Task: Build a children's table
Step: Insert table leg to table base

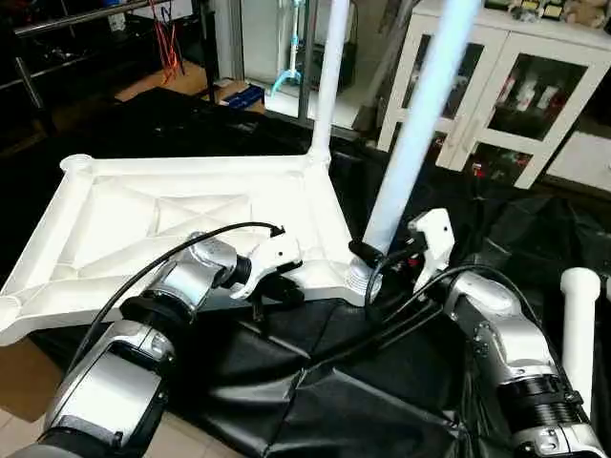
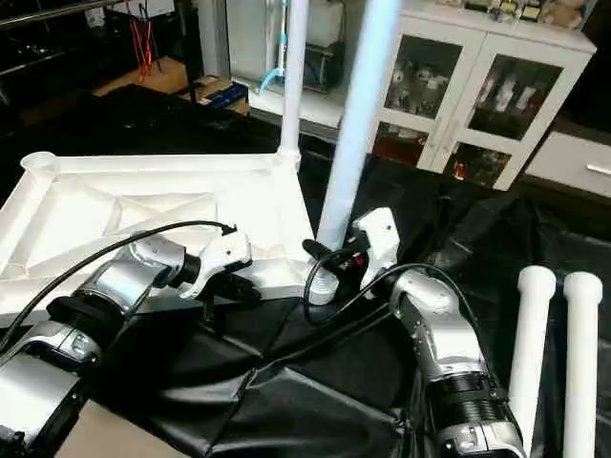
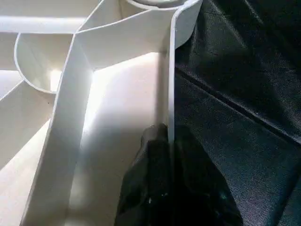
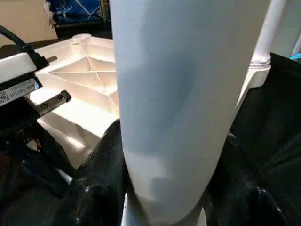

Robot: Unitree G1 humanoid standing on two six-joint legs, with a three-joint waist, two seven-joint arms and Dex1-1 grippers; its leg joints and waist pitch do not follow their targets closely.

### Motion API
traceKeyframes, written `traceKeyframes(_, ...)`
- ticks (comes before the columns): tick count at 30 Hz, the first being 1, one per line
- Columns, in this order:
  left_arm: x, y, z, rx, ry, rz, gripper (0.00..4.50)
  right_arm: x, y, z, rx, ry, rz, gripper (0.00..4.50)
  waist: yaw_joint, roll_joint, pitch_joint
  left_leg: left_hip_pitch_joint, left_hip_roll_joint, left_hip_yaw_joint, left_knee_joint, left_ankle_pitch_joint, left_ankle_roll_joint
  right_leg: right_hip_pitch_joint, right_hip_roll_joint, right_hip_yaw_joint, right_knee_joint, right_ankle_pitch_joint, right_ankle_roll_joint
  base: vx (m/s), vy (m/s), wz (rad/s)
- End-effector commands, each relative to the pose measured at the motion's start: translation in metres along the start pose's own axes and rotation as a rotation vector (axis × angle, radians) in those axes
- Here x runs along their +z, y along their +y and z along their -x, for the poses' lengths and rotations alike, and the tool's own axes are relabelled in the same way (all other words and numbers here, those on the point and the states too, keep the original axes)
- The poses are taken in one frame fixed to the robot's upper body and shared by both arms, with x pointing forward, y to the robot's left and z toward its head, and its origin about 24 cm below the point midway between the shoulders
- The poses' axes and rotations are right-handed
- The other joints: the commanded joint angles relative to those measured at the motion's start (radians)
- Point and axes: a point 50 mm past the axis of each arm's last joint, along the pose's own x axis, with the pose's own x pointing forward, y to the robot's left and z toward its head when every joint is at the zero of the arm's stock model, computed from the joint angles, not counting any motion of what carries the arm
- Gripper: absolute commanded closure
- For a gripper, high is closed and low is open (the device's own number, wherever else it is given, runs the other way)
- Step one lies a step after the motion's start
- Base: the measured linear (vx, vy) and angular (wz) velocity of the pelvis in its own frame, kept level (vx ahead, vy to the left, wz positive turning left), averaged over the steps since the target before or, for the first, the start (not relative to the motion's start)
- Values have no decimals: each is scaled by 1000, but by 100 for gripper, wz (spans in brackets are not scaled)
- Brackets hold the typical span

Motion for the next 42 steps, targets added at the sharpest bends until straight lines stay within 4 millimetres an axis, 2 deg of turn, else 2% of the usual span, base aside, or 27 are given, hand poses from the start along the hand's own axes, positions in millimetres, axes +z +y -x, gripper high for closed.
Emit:
traceKeyframes(1,13,2,1,-5,-40,-40,450,-39,1,11,-49,151,-115,266,-10,13,-15,19,58,-48,-94,-629,-44,-16,-54,30,-99,-570,-127,0,0,0)
traceKeyframes(7,14,3,1,-4,-39,-44,450,-32,1,10,-26,143,-89,266,-1,14,-19,12,60,-41,-94,-551,-30,-10,-57,37,-92,-505,-151,0,0,0)
traceKeyframes(10,14,3,1,-4,-38,-46,450,-35,1,11,-12,193,-63,266,0,14,-19,9,62,-38,-95,-521,-28,-6,-55,37,-85,-445,-174,0,0,0)
traceKeyframes(12,14,3,0,-5,-37,-47,450,-37,1,12,-9,216,-53,266,1,16,-17,8,63,-37,-95,-513,-27,-5,-56,38,-83,-436,-181,0,0,0)
traceKeyframes(16,14,3,0,-8,-37,-47,450,-42,1,13,7,286,-29,266,1,13,-15,10,61,-38,-94,-532,-27,-7,-58,38,-89,-504,-164,0,0,0)
traceKeyframes(22,12,1,0,-13,-35,-46,450,-43,1,12,23,334,-32,266,0,7,-14,11,61,-41,-93,-545,-27,-12,-60,38,-94,-555,-140,0,0,0)
traceKeyframes(31,13,2,0,-8,-36,-47,450,-38,-2,11,23,321,-41,266,-2,6,-12,12,60,-42,-93,-553,-28,-15,-59,37,-96,-566,-133,0,0,0)
traceKeyframes(32,13,2,0,-7,-36,-47,450,-38,-2,11,23,320,-42,210,-2,6,-12,11,60,-42,-93,-552,-28,-15,-59,37,-97,-567,-133,0,0,0)
traceKeyframes(34,14,2,0,-6,-37,-48,450,-36,-3,10,24,315,-43,210,-1,7,-12,12,60,-41,-93,-551,-28,-15,-58,38,-97,-566,-134,0,0,0)
traceKeyframes(35,14,2,0,-6,-37,-48,450,-35,-3,10,24,314,-42,188,-1,7,-13,13,60,-41,-92,-546,-29,-16,-57,37,-95,-559,-140,0,0,0)
traceKeyframes(36,14,2,0,-6,-37,-48,450,-35,-3,10,21,311,-32,179,4,7,-15,17,61,-35,-90,-544,-27,-20,-60,41,-100,-538,-147,0,0,0)
traceKeyframes(37,14,2,0,-6,-38,-48,450,-33,-3,10,15,308,-20,172,1,-1,-20,5,60,-38,-90,-496,-20,-5,-59,39,-87,-494,-155,0,0,0)
traceKeyframes(38,14,2,0,-5,-38,-48,450,-33,-3,10,15,306,-18,172,4,3,-22,1,62,-37,-92,-459,-14,-1,-59,40,-82,-454,-165,0,0,0)
traceKeyframes(39,14,2,0,-5,-38,-48,450,-32,-3,10,15,306,-18,172,8,6,-26,0,65,-30,-89,-401,-5,0,-58,43,-75,-359,-190,0,0,0)
traceKeyframes(40,14,2,0,-4,-38,-48,450,-31,-3,9,17,301,-17,172,8,5,-23,-4,63,-25,-87,-374,7,3,-56,42,-71,-311,-212,0,0,0)
traceKeyframes(42,14,3,0,-4,-38,-48,450,-28,-3,9,19,297,-14,172,10,5,-22,-3,62,-23,-86,-364,17,5,-58,41,-69,-313,-221,0,0,0)
